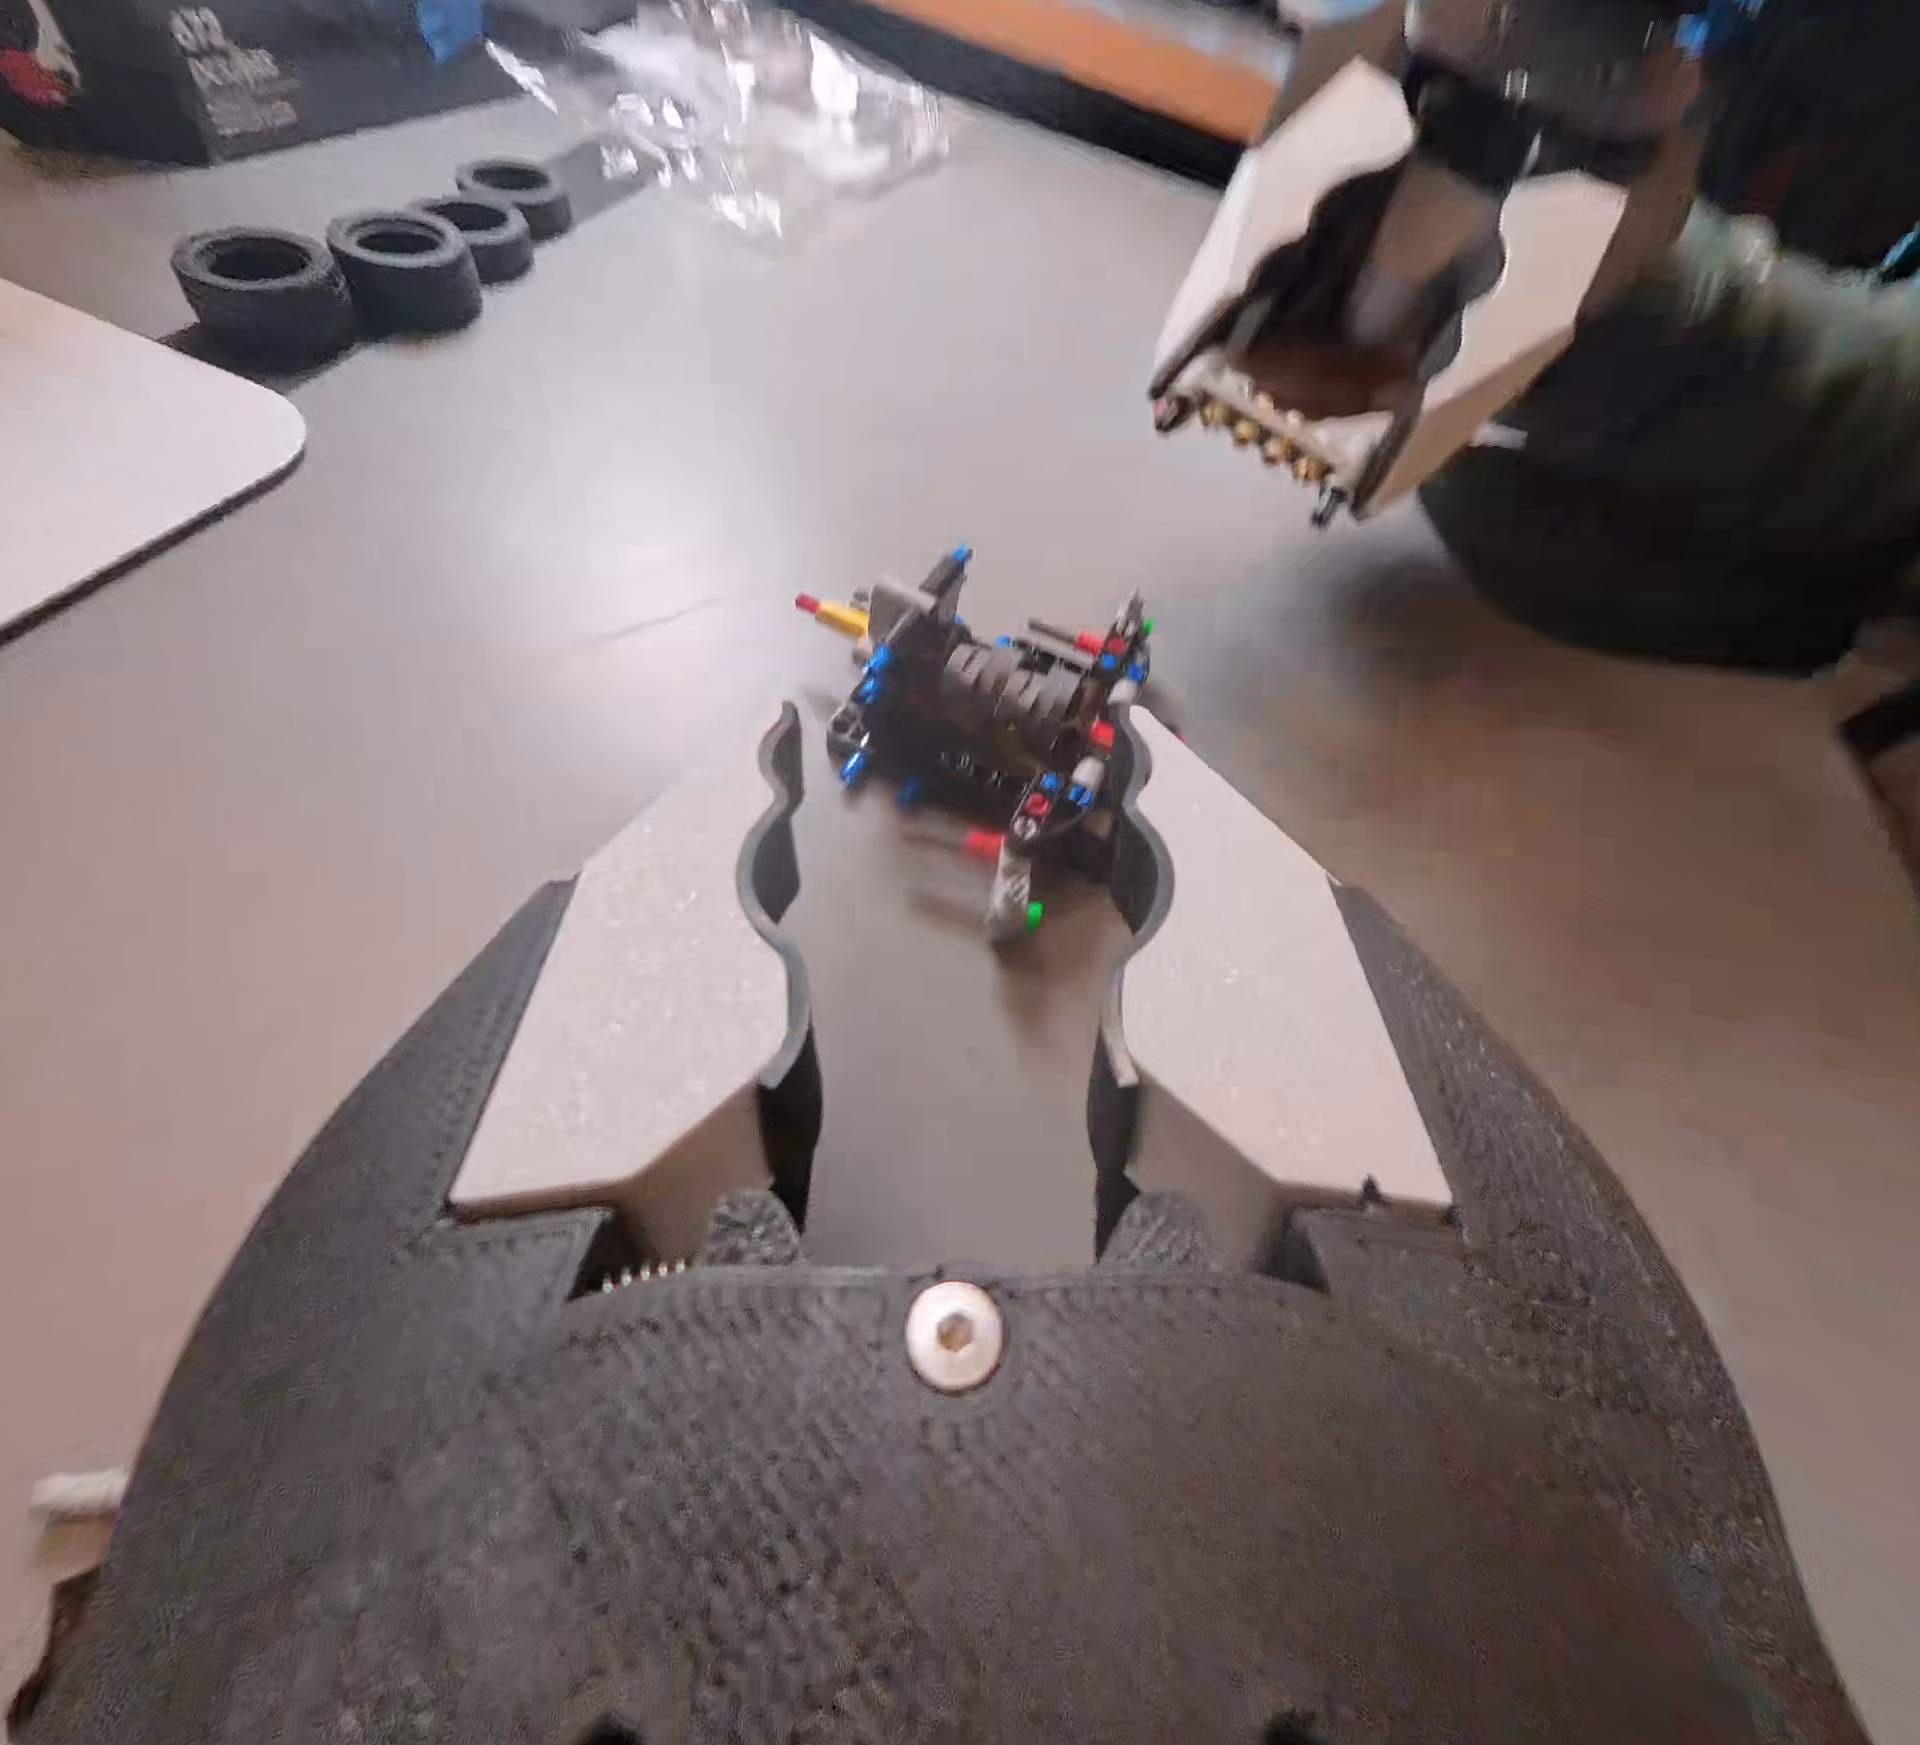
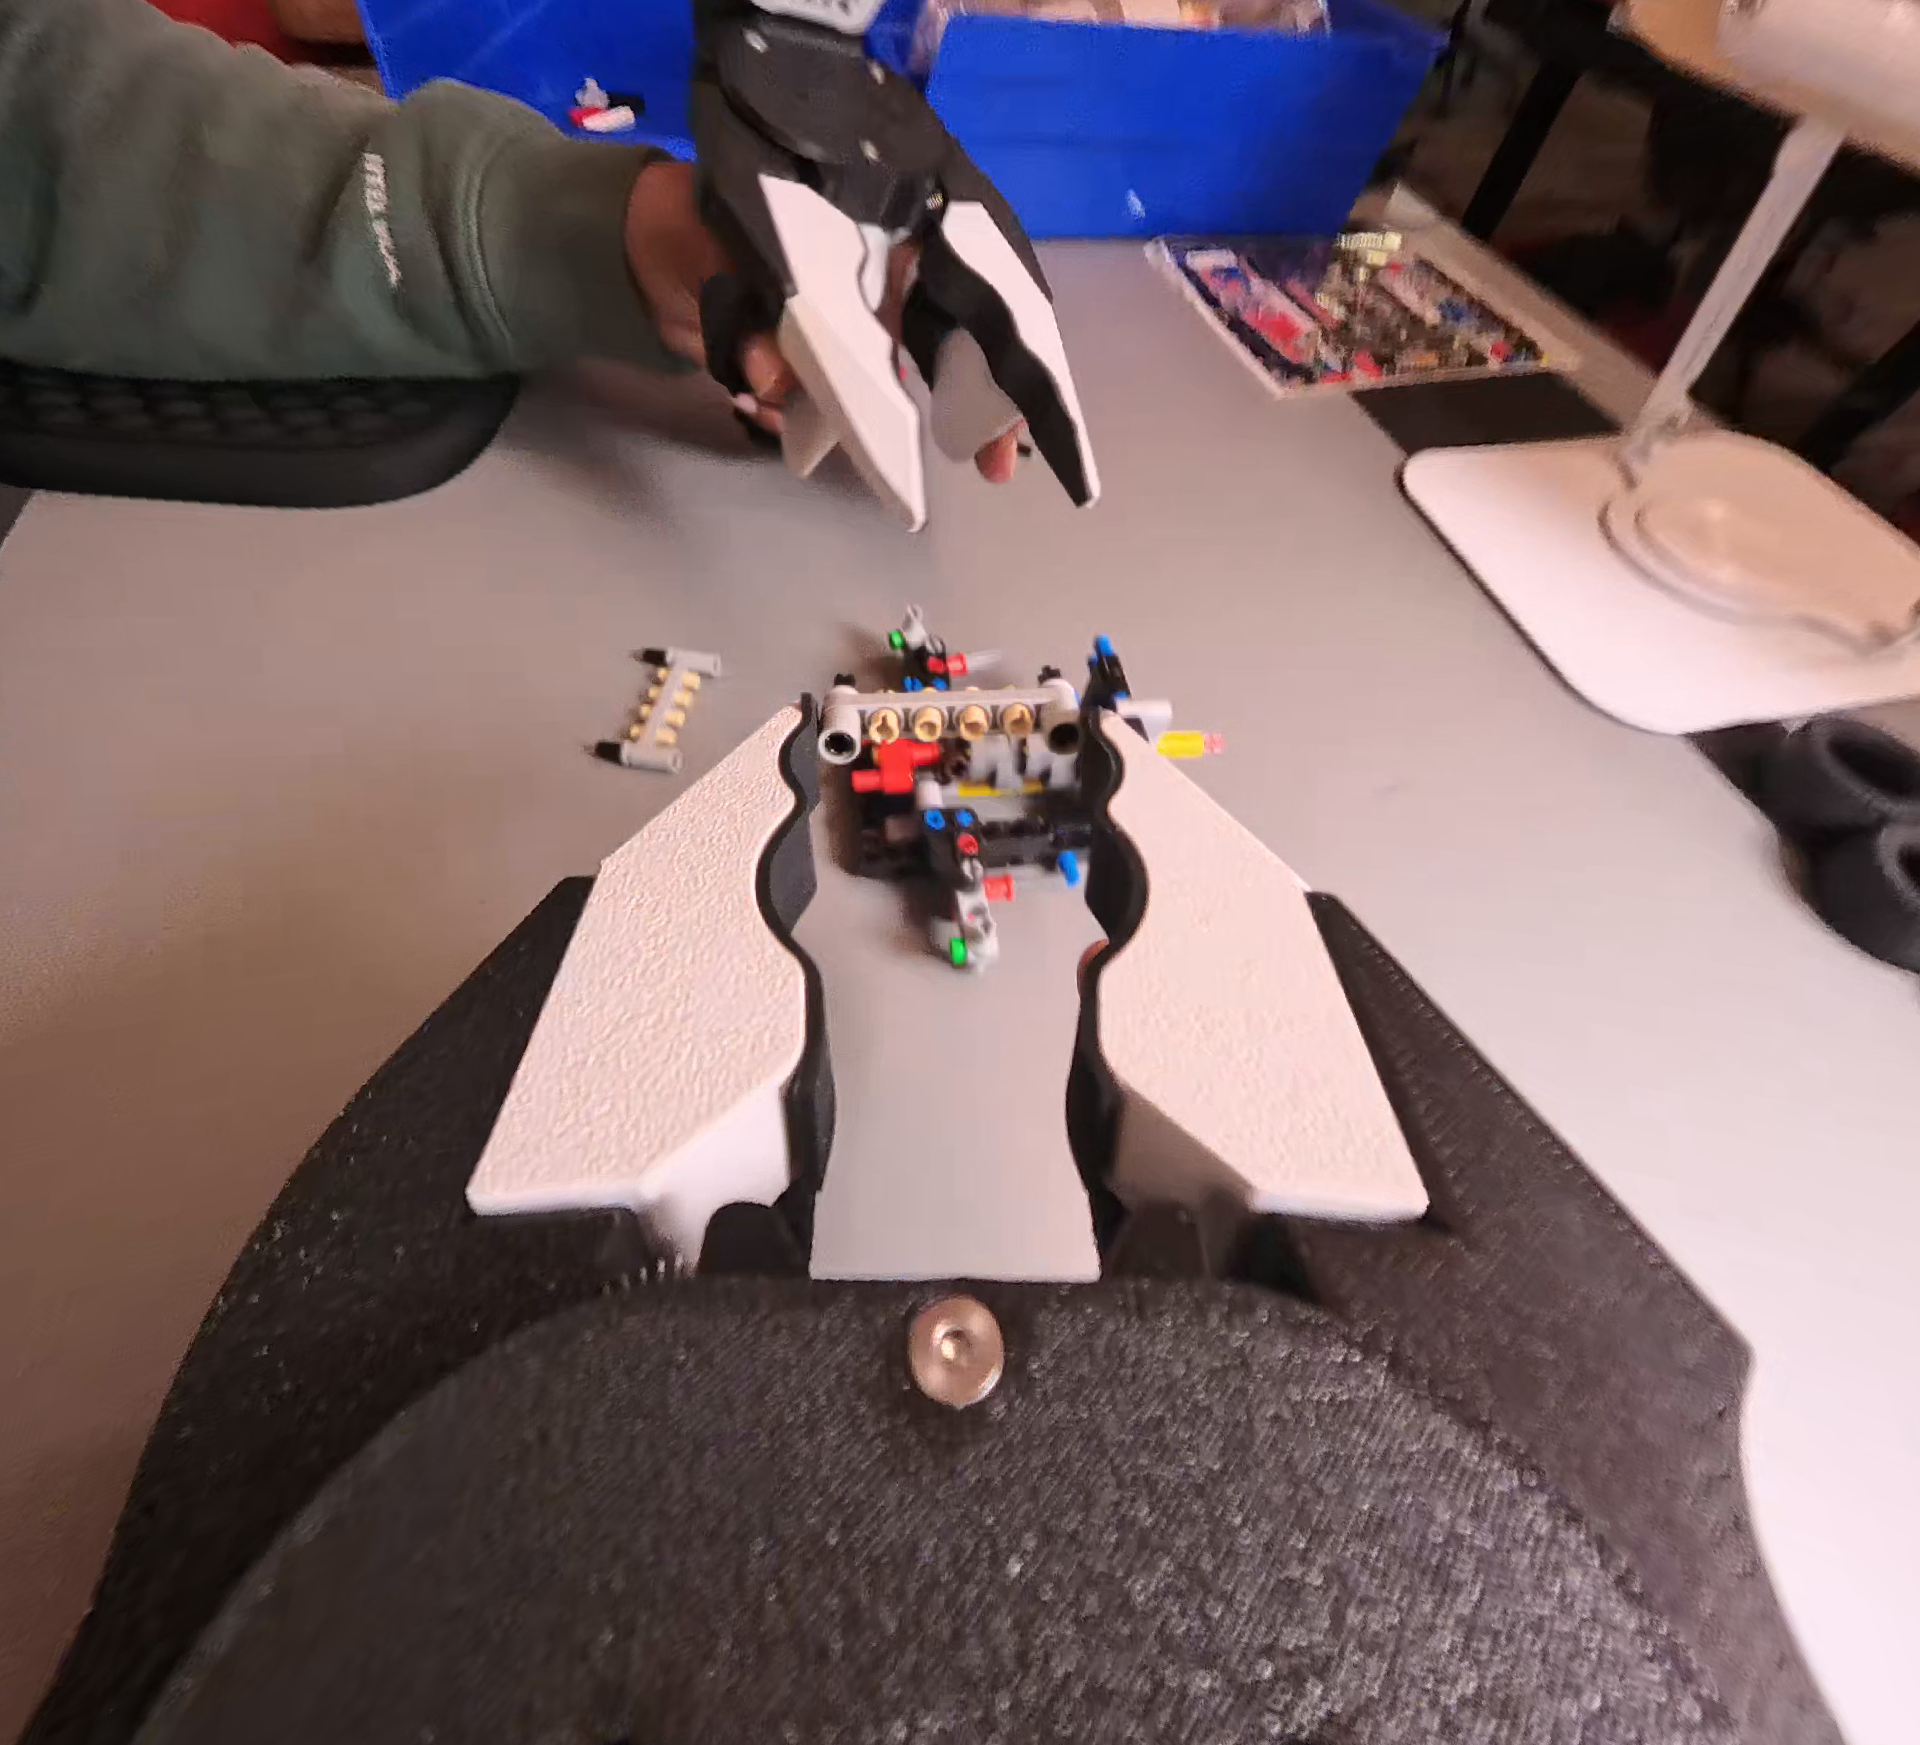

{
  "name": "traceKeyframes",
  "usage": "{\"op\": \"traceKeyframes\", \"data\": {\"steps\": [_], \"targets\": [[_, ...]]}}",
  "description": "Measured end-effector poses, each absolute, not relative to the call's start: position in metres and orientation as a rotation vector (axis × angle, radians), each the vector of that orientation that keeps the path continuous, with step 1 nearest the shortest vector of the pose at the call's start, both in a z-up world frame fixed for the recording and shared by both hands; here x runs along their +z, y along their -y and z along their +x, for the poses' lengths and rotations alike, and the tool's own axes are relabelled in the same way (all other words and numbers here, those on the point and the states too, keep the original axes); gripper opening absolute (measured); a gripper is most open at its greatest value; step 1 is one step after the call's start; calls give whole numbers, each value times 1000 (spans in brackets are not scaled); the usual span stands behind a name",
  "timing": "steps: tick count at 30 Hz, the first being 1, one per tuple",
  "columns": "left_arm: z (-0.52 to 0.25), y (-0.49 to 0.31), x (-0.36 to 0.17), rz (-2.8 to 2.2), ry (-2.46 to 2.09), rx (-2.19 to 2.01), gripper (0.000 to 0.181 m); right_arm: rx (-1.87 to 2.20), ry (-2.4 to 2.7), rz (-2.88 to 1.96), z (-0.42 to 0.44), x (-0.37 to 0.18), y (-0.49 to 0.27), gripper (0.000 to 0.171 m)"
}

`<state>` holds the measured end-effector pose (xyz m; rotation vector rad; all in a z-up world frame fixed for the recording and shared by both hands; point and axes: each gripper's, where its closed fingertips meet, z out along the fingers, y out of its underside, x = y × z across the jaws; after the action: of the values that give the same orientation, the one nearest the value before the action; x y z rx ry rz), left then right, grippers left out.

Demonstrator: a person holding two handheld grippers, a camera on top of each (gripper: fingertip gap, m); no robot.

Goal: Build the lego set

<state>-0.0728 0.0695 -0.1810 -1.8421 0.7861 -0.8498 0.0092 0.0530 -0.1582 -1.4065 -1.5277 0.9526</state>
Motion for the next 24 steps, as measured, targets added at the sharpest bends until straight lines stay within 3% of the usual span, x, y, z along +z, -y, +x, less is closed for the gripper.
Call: {"op": "traceKeyframes", "data": {"steps": [5,13,24], "targets": [[-55,-67,-210,-1902,-1038,-771,64,956,1593,-1561,8,-185,-72,49],[-40,-76,-221,-1908,-1169,-728,88,873,1721,-1619,-11,-209,-76,49],[-28,-65,-226,-1898,-1228,-803,75,907,1742,-1640,-15,-217,-70,49]]}}
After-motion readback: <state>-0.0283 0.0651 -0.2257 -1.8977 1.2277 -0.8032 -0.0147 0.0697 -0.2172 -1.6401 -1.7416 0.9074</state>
